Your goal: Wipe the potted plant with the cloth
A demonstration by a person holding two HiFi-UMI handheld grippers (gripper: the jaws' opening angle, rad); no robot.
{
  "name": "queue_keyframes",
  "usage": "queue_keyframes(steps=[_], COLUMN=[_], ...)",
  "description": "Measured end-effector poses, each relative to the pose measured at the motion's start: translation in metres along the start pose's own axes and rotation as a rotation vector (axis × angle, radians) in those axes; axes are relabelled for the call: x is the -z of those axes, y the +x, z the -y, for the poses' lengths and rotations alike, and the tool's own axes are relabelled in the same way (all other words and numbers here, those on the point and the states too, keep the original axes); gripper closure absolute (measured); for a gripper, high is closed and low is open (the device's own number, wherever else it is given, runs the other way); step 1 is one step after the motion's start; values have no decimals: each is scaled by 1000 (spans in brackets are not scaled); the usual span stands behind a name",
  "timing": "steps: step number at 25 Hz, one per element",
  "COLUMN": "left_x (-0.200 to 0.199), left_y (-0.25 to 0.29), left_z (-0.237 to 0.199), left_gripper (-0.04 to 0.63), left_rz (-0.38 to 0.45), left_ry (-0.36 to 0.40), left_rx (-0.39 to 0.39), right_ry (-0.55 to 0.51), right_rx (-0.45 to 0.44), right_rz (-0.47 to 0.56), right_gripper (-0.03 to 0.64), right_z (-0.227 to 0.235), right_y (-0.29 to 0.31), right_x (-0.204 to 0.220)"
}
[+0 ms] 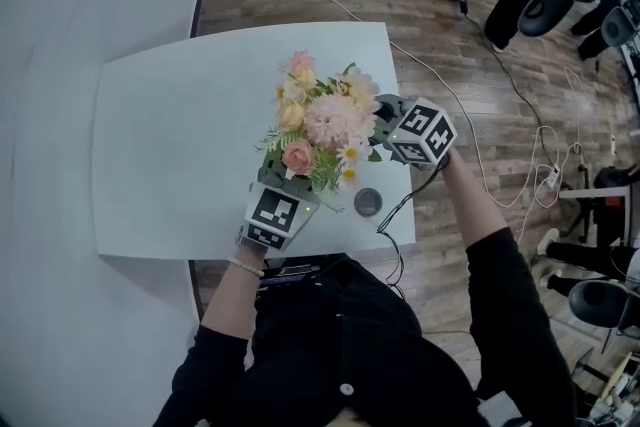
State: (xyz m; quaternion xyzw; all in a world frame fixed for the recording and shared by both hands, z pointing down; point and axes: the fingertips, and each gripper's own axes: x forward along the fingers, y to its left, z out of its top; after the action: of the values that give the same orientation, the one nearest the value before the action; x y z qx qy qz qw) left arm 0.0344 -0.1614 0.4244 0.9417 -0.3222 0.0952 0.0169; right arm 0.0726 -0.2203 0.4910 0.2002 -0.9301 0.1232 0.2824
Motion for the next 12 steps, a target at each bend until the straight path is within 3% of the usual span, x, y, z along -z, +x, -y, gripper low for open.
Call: queue_keyframes(steps=[12], left_x=[1], left_y=[0], left_z=[-3], left_gripper=[399], left_rz=[-3], left_ry=[16], left_rx=[6], right_ry=[282], right_rx=[181], right_rz=[76], right_gripper=[540], right_z=[11], right_y=[20], right_x=[41])
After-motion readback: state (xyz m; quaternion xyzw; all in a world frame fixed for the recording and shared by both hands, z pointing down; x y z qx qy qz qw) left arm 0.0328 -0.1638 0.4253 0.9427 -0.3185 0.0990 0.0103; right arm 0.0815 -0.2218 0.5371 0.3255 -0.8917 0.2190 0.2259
